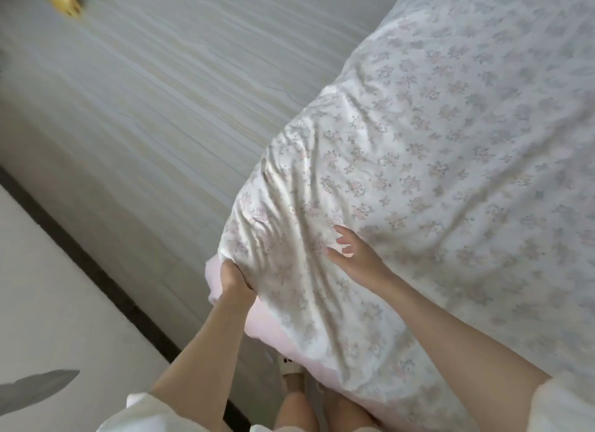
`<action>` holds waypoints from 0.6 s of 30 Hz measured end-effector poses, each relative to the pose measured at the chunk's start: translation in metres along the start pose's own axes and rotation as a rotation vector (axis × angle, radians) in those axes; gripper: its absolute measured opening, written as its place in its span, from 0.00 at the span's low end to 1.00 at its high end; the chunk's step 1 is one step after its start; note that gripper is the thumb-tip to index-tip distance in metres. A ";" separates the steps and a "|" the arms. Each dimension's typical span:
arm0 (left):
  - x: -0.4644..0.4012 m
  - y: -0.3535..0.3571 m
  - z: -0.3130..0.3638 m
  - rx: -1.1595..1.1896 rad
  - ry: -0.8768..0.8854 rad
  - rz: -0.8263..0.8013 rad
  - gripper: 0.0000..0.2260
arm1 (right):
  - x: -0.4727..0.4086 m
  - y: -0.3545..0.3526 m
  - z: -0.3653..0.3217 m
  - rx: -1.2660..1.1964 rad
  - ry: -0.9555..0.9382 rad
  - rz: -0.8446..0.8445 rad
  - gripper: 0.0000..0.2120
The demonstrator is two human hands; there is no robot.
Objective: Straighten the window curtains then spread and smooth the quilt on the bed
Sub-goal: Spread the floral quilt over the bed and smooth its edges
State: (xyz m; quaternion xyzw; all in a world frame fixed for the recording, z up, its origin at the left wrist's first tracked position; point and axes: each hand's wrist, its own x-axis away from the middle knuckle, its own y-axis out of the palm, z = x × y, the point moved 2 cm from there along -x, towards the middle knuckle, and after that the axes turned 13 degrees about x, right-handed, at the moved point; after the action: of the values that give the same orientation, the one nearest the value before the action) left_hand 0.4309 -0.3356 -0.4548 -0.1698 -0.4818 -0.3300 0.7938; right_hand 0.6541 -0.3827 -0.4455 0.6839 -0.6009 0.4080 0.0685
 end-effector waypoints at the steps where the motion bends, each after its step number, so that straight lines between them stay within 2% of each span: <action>1: -0.005 0.000 0.008 0.095 -0.022 0.018 0.16 | -0.002 0.008 -0.008 0.009 -0.035 -0.037 0.31; 3: -0.010 0.003 0.027 0.206 -0.058 -0.003 0.23 | -0.006 0.023 -0.022 0.014 -0.089 -0.092 0.31; 4: -0.009 0.005 0.035 0.190 -0.077 -0.032 0.24 | -0.007 0.028 -0.028 -0.011 -0.100 -0.103 0.30; 6: -0.008 0.010 0.043 0.041 -0.001 -0.032 0.15 | -0.011 0.033 -0.039 -0.083 -0.102 -0.088 0.25; 8: -0.001 0.020 0.046 -0.188 0.257 -0.045 0.10 | -0.015 0.026 -0.049 -0.137 -0.089 -0.033 0.21; 11: 0.016 0.049 0.030 -0.698 0.784 -0.318 0.19 | -0.025 0.000 -0.064 -0.309 -0.006 0.033 0.21; 12: 0.023 0.055 0.022 -0.855 0.925 -0.350 0.21 | -0.029 -0.010 -0.069 -0.361 0.020 0.032 0.23; 14: 0.039 0.064 0.006 -1.128 1.174 -0.403 0.22 | -0.038 -0.029 -0.076 -0.415 0.057 -0.013 0.32; 16: 0.051 0.069 -0.014 -1.265 1.377 -0.615 0.21 | -0.047 -0.040 -0.082 -0.353 0.077 -0.080 0.46; 18: 0.059 0.070 -0.028 -1.279 1.451 -0.850 0.19 | -0.054 -0.045 -0.085 -0.159 0.108 -0.115 0.54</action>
State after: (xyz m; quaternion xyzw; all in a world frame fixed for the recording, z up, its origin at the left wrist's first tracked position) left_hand 0.5164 -0.3226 -0.4129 -0.1360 0.3519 -0.7960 0.4734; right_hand 0.6560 -0.2798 -0.4067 0.6867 -0.5867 0.3906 0.1779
